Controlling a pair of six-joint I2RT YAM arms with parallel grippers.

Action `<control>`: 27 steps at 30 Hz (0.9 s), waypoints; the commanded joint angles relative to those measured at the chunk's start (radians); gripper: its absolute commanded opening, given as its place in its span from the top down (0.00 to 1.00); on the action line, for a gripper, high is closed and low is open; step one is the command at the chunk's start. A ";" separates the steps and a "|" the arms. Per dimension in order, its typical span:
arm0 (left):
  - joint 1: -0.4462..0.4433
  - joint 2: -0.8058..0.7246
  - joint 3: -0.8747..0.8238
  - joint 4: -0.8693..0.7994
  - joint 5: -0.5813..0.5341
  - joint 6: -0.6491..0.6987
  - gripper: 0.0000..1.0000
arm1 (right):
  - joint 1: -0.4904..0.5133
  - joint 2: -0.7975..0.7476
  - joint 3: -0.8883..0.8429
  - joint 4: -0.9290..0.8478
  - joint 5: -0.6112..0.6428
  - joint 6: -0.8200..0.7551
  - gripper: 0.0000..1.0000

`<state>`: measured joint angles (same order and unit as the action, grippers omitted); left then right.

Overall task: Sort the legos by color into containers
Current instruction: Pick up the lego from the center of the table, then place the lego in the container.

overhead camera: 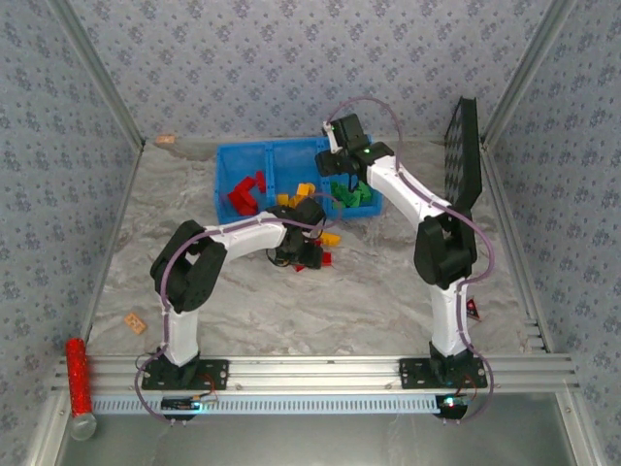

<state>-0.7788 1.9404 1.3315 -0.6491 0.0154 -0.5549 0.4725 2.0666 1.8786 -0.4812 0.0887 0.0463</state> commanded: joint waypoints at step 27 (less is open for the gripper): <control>0.169 -0.287 0.093 -0.258 -0.102 0.122 0.73 | -0.023 -0.399 -0.467 -0.065 -0.104 0.171 0.36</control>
<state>-0.6632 1.6970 1.3441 -0.8356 -0.0242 -0.4965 0.4419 1.7065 1.4773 -0.5068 0.0383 0.1520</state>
